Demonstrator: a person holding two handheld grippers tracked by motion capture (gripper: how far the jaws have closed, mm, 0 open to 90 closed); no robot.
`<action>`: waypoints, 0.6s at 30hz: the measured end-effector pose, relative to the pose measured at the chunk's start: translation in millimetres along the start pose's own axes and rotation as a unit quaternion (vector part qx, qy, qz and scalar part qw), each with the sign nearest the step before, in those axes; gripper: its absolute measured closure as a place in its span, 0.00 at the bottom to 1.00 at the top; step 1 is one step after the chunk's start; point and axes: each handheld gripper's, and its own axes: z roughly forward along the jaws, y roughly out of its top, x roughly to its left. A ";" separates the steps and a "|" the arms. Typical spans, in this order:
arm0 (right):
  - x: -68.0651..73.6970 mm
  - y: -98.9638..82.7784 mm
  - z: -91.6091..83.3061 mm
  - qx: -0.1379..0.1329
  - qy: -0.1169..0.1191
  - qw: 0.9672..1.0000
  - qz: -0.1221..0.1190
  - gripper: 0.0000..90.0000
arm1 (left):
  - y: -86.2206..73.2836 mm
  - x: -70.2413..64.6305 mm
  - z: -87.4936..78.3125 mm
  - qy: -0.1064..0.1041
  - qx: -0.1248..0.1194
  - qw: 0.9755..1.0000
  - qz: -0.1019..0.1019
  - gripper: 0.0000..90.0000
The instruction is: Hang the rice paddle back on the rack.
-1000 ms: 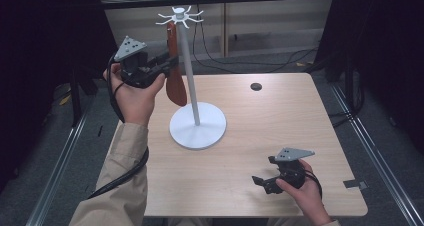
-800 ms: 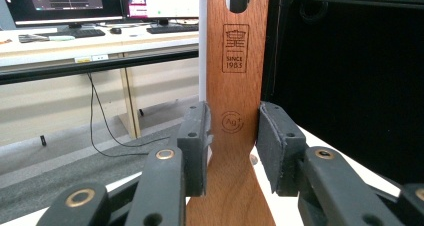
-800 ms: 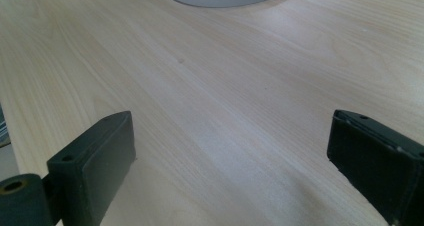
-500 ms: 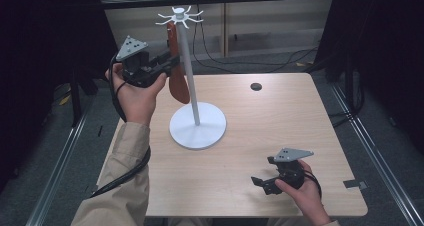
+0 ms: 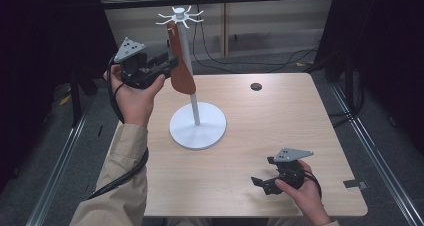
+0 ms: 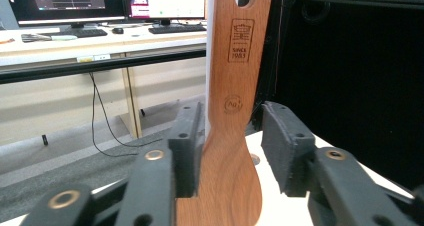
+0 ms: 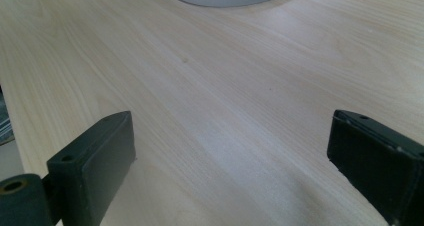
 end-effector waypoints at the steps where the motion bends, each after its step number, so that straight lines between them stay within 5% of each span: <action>1: 0.0 0.0 0.0 0.000 0.000 1.000 0.000 0.06 | 0.0 0.0 0.0 0.000 0.000 1.000 0.000 0.62; 9: 0.8 0.2 0.5 0.001 0.000 1.000 0.000 0.06 | -6.6 1.7 -2.8 0.006 0.001 1.000 0.008 0.33; 18: 1.5 1.4 3.6 0.002 0.005 1.000 -0.002 0.06 | -16.2 1.5 -7.8 -0.010 0.006 1.000 0.022 0.17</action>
